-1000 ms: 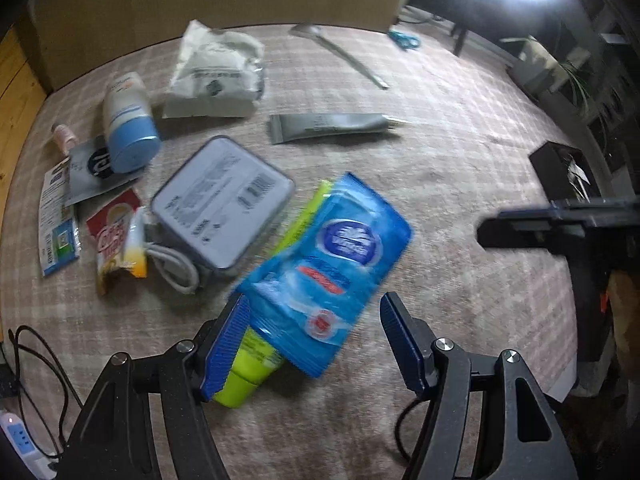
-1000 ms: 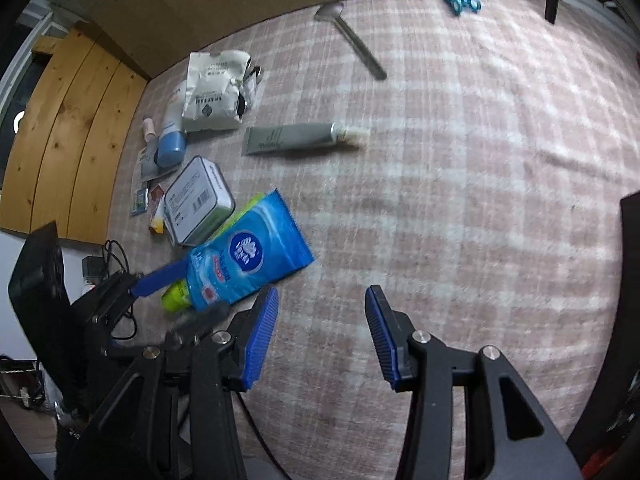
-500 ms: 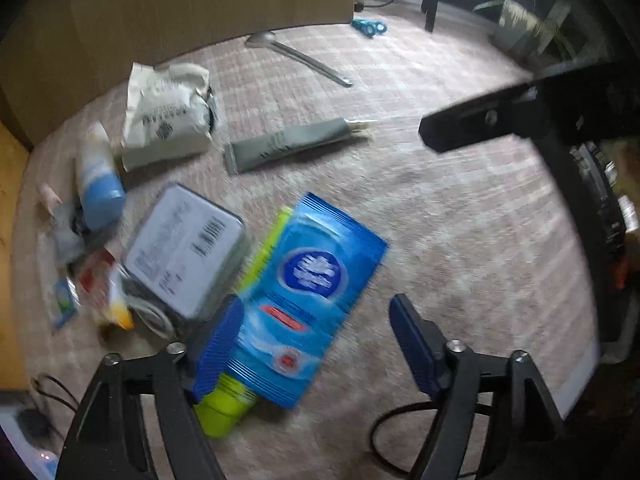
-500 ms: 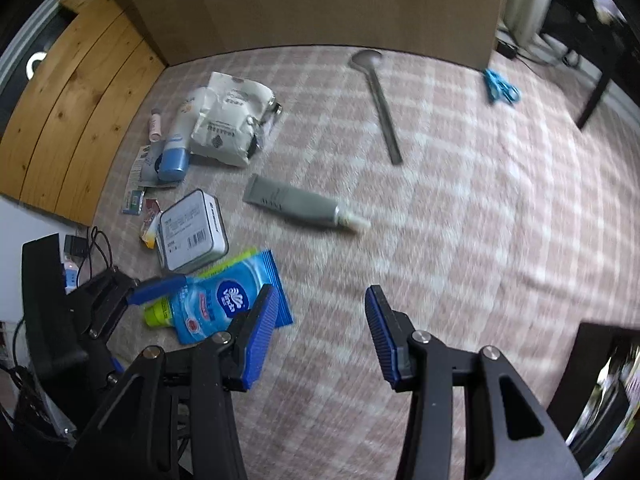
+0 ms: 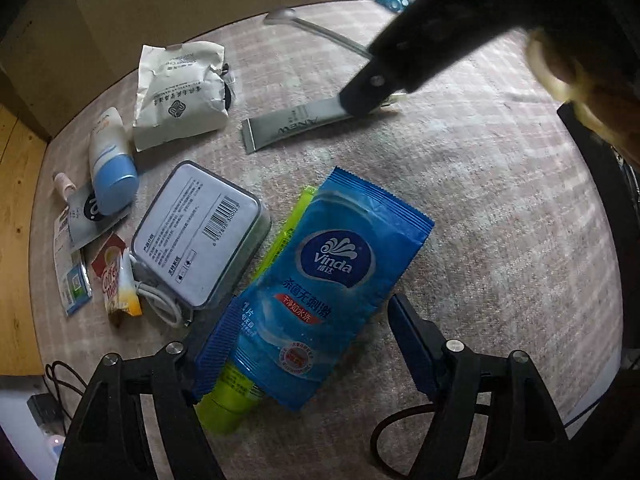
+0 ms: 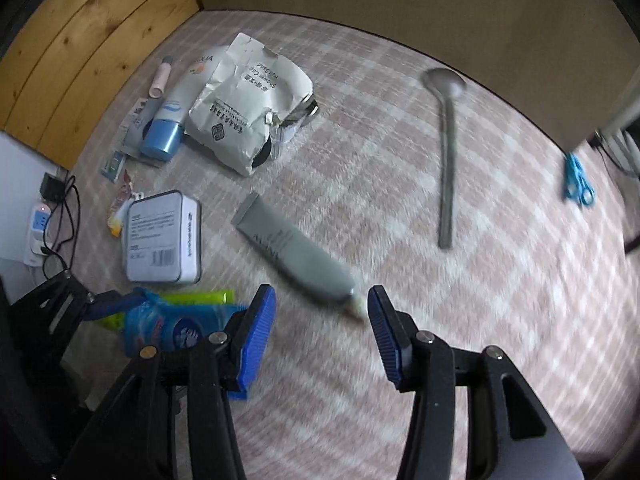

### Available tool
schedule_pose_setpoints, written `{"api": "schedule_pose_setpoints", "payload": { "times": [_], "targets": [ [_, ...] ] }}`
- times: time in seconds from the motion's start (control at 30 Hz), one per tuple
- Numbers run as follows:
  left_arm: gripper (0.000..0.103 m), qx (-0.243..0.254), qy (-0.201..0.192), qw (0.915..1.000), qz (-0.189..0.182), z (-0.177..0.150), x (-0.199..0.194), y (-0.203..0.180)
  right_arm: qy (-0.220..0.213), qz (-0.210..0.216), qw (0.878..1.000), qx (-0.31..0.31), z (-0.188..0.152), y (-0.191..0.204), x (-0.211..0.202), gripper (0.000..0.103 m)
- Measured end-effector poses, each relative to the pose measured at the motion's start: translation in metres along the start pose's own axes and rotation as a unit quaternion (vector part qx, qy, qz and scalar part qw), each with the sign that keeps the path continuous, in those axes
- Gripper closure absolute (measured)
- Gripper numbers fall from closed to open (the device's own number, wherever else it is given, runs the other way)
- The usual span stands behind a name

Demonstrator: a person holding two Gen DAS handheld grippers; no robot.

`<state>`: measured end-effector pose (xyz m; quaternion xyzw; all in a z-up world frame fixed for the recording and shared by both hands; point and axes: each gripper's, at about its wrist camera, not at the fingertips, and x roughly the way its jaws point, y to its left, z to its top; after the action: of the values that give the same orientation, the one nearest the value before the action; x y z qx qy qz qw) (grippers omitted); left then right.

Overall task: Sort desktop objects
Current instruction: 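Grasp the blue Vinda wipes pack with the left tool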

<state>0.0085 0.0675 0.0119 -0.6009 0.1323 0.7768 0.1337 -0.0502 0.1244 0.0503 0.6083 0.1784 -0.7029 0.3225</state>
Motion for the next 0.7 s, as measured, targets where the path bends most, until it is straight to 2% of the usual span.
{"api": "schedule_pose_setpoints", "payload": {
  "times": [0.1, 0.23, 0.4, 0.57, 0.7],
  "targets": [
    [0.038, 0.001, 0.003, 1.0000, 0.008, 0.006, 0.004, 0.002, 0.007, 0.009, 1.000, -0.012, 0.009, 0.001, 0.010, 0.055],
    [0.047, -0.006, 0.008, 0.9999, 0.001, 0.014, 0.010, 0.010, 0.016, 0.012, 1.000, -0.020, 0.017, 0.003, 0.021, 0.055],
    [0.049, -0.032, 0.014, 0.9987, -0.037, 0.022, 0.013, 0.026, 0.019, 0.018, 0.999, -0.023, 0.021, 0.003, 0.025, 0.056],
    [0.052, -0.043, 0.014, 0.9977, -0.052, 0.027, 0.013, 0.033, 0.026, 0.023, 0.999, -0.018, 0.026, 0.001, 0.024, 0.070],
    [0.055, -0.048, 0.015, 0.9974, -0.053, 0.033, 0.015, 0.036, 0.037, 0.014, 0.998, -0.046, 0.023, 0.006, 0.023, 0.071]
  ]
}}
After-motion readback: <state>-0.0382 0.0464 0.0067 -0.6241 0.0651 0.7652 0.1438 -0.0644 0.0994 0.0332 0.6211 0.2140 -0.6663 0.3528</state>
